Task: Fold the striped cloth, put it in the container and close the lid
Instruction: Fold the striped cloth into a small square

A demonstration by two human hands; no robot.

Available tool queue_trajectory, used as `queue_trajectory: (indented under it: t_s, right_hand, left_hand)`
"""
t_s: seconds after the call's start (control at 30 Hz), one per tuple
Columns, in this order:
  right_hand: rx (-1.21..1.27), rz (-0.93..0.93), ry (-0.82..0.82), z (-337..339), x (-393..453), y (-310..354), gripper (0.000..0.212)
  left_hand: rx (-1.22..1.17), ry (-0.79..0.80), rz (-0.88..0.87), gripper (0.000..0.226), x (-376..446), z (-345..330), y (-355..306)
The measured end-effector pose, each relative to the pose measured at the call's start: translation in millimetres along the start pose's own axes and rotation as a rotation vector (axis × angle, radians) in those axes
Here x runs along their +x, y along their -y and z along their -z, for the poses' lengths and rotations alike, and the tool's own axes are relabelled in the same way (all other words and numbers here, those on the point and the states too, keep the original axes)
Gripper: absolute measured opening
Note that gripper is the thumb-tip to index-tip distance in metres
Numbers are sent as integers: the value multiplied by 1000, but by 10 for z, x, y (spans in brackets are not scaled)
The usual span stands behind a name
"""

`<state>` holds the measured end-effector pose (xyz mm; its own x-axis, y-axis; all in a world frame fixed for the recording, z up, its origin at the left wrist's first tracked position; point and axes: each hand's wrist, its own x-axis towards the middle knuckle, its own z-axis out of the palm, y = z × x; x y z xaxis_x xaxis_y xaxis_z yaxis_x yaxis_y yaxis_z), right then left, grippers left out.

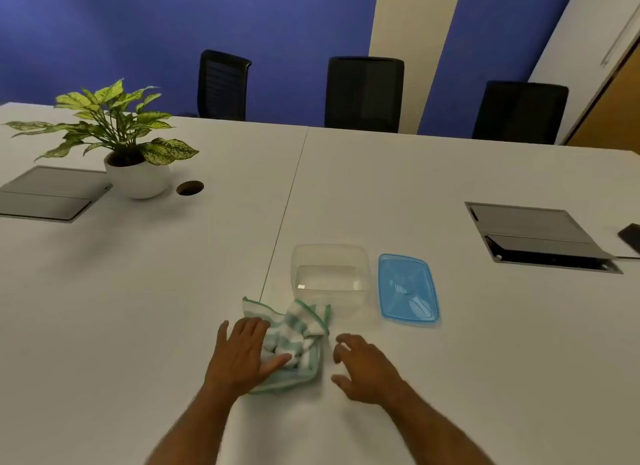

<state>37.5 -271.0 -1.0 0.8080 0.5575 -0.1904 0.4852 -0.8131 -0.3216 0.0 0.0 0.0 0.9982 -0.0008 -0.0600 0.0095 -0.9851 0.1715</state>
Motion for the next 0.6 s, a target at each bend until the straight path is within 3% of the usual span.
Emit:
queue_trajectory:
  t_s: [0.1, 0.23, 0.33, 0.47, 0.6]
  right_hand:
    - [-96, 179, 141, -114, 102, 154, 30]
    - [-271, 269, 216, -223, 223, 287, 34]
    - [-388, 284, 255, -258, 286, 318, 44]
    - [-406, 286, 244, -211, 313, 294, 43]
    - [-202, 262, 47, 1, 331, 214, 28]
  left_hand:
    - [-10, -102, -140, 69, -103, -51, 179]
    - [85, 163, -171, 75, -159, -122, 258]
    - [156, 291, -160, 61, -165, -146, 256]
    - [192, 213, -154, 26, -156, -205, 248]
    - [-40, 77, -87, 22, -125, -152, 252]
